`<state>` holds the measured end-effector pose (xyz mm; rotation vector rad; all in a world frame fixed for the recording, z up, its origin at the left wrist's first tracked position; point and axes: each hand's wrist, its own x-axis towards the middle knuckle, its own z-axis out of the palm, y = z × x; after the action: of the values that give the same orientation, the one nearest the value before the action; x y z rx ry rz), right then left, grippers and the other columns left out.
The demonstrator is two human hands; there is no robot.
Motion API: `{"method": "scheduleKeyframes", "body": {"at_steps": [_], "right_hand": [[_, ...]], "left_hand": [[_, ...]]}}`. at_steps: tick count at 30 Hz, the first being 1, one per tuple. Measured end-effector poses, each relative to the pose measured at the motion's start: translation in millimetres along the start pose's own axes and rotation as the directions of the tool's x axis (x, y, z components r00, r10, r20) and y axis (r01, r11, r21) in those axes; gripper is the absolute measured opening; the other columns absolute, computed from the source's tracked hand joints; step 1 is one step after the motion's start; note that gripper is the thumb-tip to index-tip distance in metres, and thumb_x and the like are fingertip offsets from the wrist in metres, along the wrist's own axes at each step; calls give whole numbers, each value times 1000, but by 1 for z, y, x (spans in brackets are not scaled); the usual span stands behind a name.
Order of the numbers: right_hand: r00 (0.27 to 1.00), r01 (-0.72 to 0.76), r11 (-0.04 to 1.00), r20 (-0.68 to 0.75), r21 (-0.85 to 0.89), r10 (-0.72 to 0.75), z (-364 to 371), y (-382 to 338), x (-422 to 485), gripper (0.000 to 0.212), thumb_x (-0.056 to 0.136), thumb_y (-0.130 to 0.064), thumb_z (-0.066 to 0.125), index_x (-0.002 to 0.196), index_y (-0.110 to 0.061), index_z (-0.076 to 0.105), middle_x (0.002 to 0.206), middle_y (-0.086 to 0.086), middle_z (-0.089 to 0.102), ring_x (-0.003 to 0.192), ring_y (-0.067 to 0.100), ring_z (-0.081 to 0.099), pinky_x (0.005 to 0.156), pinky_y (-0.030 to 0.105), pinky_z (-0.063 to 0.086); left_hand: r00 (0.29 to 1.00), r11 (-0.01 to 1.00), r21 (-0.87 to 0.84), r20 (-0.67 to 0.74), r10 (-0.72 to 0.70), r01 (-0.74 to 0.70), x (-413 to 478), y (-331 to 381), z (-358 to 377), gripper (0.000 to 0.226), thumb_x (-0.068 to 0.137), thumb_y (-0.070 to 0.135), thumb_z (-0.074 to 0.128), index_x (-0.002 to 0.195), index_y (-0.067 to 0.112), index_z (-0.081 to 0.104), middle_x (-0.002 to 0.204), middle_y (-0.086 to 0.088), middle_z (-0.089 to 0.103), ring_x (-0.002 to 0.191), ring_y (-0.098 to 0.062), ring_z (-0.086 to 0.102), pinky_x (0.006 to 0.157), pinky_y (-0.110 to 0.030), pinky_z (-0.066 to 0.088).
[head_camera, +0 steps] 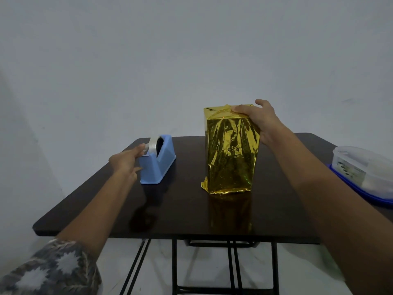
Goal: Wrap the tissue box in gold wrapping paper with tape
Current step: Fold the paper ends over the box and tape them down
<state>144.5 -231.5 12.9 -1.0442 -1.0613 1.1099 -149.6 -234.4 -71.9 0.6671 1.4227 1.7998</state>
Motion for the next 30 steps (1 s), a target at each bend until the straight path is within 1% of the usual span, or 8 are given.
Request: {"method": "scheduleKeyframes", "body": {"at_steps": [4,6,10,15,19,22,26,30], "right_hand": [[1000,6,1000,-5,-5,-6,0,-2,-1,87,76,-11,76,144,-15,21,128,19,48,79,21,64,51,28,57],[1000,6,1000,-7,-1,-6,2,-2,-2,86,77,-11,75,144,-14,21,122,17,49,75,18,63,48,26,56],[1000,11,1000,-13,-16,-11,3,-2,-2,86,77,-11,75,144,-13,21,120,16,48,75,17,63,50,26,56],[1000,9,1000,-10,6,-9,2,-2,-2,86,77,-10,75,144,-13,21,106,12,51,70,16,64,52,28,57],[1000,7,1000,-1,8,-7,3,-3,-3,86,78,-10,75,144,-13,21,107,13,51,67,16,64,48,26,56],[1000,11,1000,1,-2,-11,3,-3,-2,85,78,-10,74,144,-13,21,115,15,50,68,16,64,48,26,56],[1000,19,1000,-5,-18,-19,3,-2,0,86,77,-12,75,144,-13,21,125,17,48,74,17,64,50,26,56],[1000,17,1000,-4,-19,-17,2,-2,0,85,78,-11,74,144,-13,21,117,15,48,68,15,64,46,24,55]], "left_hand": [[999,998,-45,-24,-40,39,-5,1,0,22,75,21,79,77,8,62,74,-2,64,72,-9,60,73,-44,54],[998,996,-61,-1,-61,61,-5,-2,-3,20,76,19,78,83,6,64,77,-2,65,78,-10,61,76,-47,54],[999,995,-78,8,-53,54,-7,-9,-7,11,79,11,74,77,8,64,79,-2,66,76,-8,61,84,-44,54],[998,994,-96,17,-55,57,-8,-21,-9,14,78,14,76,77,8,63,79,-4,66,76,-8,62,82,-38,54],[996,989,-114,0,-92,92,-7,-28,-14,29,78,11,75,102,-1,65,81,-5,67,78,-9,64,82,-41,55],[995,992,-74,24,-98,99,-7,-30,-16,33,78,14,76,106,0,65,81,-4,67,80,-8,64,82,-43,55],[991,991,4,12,-133,133,-4,-30,-18,39,71,29,82,100,8,66,84,-1,69,91,-12,62,78,-46,54],[992,992,32,-44,-118,119,-4,-35,-12,29,72,29,81,73,11,58,71,0,62,86,-14,58,75,-42,52]]}}
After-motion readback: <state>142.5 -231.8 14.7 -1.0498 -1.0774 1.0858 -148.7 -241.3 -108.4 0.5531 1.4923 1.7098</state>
